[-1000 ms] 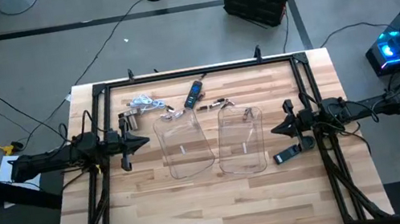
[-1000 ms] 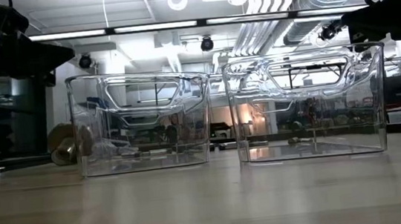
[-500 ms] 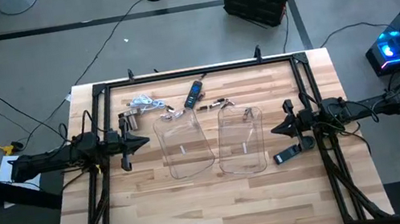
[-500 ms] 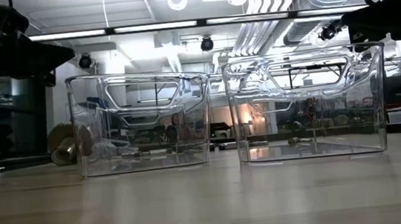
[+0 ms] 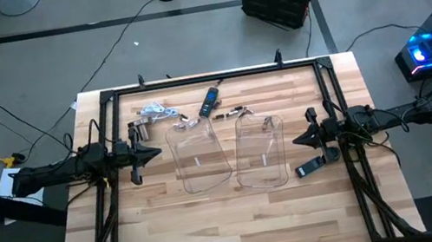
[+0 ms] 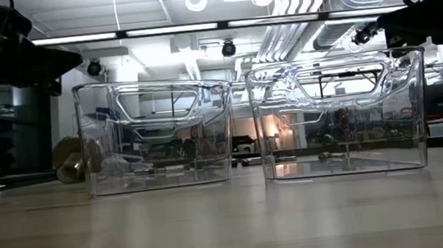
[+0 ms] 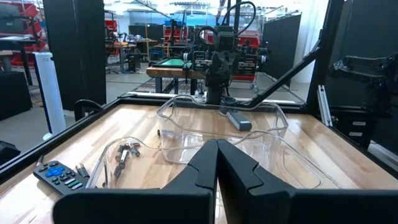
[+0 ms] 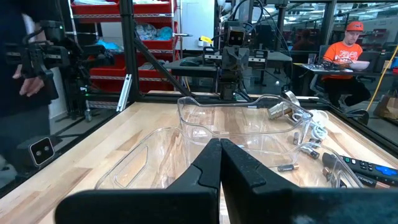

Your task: Sort batteries

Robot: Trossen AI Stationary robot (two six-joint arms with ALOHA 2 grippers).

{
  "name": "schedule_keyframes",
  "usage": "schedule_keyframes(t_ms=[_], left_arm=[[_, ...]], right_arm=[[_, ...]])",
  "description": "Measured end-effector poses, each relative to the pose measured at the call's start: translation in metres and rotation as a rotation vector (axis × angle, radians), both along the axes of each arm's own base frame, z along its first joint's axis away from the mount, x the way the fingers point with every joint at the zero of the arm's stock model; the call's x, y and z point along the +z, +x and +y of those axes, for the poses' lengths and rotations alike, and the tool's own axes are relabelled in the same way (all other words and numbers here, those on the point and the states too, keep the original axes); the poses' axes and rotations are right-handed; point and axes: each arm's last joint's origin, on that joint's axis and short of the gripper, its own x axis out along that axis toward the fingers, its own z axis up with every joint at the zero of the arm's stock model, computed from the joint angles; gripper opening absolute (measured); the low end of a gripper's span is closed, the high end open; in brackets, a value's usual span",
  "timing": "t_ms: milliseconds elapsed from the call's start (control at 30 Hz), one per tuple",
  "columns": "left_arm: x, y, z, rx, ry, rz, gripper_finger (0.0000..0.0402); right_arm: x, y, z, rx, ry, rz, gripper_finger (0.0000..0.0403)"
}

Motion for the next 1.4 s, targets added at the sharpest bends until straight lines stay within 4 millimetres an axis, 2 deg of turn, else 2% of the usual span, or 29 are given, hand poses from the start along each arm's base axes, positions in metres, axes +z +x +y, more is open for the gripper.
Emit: schedule_keyframes(t_ms=[1200,1300,1400], left_arm=[[0.001,0.0,0.0,0.0,0.0,-0.01,0.0],[0.011,-0.001,0.0,-0.002,-0.037,-0.12,0.0],[0.037,-0.007,0.001,-0.002,-0.183,-0.41,0.0]], right_arm=[[0.0,0.0,0.0,0.0,0.0,0.0,0.0],[0.0,0.0,0.0,0.0,0.0,0.0,0.0],[0.0,0.0,0.0,0.0,0.0,0.0,0.0]])
